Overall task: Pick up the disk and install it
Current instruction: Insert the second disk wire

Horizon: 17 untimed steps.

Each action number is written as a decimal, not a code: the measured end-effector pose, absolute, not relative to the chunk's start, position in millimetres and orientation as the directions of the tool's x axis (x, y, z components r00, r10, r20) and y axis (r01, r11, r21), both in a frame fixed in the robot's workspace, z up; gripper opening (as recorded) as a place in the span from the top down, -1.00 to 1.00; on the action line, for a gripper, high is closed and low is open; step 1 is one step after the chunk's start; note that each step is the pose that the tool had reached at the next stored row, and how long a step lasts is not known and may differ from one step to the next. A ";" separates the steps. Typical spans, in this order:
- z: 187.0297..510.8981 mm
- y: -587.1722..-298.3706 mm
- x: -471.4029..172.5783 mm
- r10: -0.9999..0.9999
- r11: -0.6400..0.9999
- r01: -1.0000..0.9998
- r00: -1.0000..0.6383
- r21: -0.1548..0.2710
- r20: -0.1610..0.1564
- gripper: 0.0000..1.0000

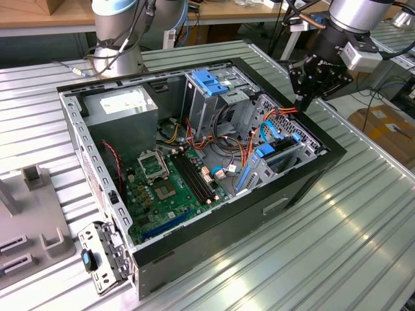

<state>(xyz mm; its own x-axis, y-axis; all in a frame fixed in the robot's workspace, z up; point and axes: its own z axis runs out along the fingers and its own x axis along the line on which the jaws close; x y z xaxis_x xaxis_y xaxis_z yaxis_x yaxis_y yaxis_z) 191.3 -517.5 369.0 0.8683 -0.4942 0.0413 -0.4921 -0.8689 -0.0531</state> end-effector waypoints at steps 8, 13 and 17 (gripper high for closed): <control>367.9 -517.4 191.7 -0.494 -0.869 -0.492 0.868 -0.053 0.041 0.44; 367.8 -517.4 191.8 -0.494 -0.869 -0.492 0.868 -0.053 0.041 0.59; 367.8 -517.4 192.0 -0.494 -0.869 -0.492 0.868 -0.053 0.041 0.68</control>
<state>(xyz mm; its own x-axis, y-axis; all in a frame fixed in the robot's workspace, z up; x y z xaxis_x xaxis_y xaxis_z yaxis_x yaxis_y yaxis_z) 192.0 -517.4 367.8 0.8683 -0.4942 0.0413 -0.4921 -0.8689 -0.0531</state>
